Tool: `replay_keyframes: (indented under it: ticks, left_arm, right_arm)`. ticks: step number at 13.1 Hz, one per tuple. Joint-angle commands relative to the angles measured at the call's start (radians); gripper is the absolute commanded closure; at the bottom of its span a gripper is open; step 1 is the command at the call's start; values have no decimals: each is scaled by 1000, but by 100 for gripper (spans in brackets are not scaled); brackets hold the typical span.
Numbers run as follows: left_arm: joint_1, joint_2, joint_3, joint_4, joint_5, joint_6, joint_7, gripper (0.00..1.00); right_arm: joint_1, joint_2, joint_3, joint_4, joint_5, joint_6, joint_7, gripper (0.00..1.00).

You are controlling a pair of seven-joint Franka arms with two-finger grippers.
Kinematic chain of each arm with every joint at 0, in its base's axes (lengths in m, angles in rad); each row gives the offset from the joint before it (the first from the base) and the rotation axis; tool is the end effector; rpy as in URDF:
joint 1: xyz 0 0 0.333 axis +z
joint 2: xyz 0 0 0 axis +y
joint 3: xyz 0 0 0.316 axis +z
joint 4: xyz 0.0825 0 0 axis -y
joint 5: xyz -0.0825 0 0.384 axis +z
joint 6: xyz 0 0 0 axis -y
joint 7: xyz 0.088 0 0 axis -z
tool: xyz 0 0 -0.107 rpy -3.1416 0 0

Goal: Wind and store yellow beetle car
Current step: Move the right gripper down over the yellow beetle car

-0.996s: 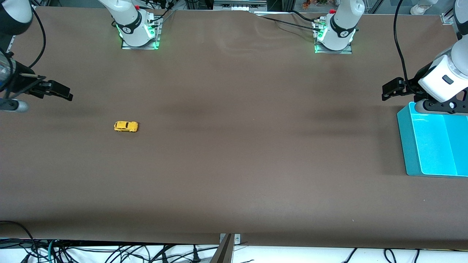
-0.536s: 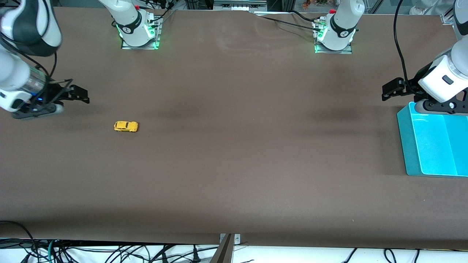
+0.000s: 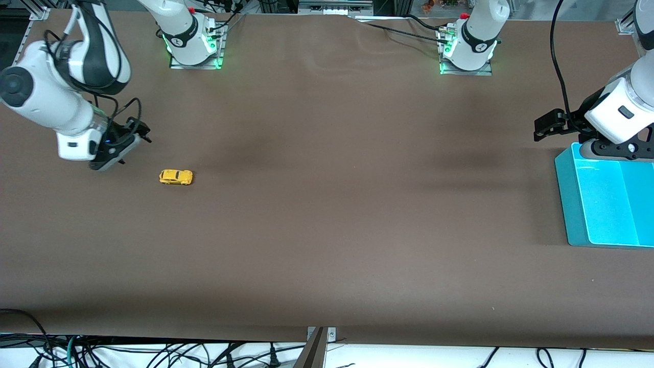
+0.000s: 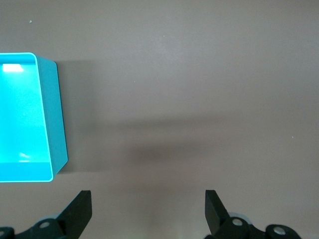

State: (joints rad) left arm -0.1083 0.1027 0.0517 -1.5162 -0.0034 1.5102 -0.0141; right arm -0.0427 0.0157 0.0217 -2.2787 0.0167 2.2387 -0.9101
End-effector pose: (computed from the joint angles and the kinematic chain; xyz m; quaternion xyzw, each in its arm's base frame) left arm 0.5768 -0.0346 0.5870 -0.9983 0.0212 0.0542 0.0029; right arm 0.5117 -0.0103 0.3435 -0.9047 -0.4250 0.0219 0.0184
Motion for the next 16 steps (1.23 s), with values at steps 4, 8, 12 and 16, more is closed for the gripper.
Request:
replay_keyframes:
  ticks: [4,8,12,16]
  left_arm:
    - [4,11,3,22,-20,-10,11,0]
    - [6,11,3,22,-20,-10,11,0]
    - [6,11,3,22,-20,-10,11,0]
    - [6,11,3,22,-21,-10,11,0]
  right_arm:
    - [-17,110,20,-67,-7,238,-378,0]
    - [-14,217,63,-68,-7,343,-438,0]
    - [-13,292,63,-71,-11,433,-550,0]
    - [-11,320,61,-71,-14,463,-598,23]
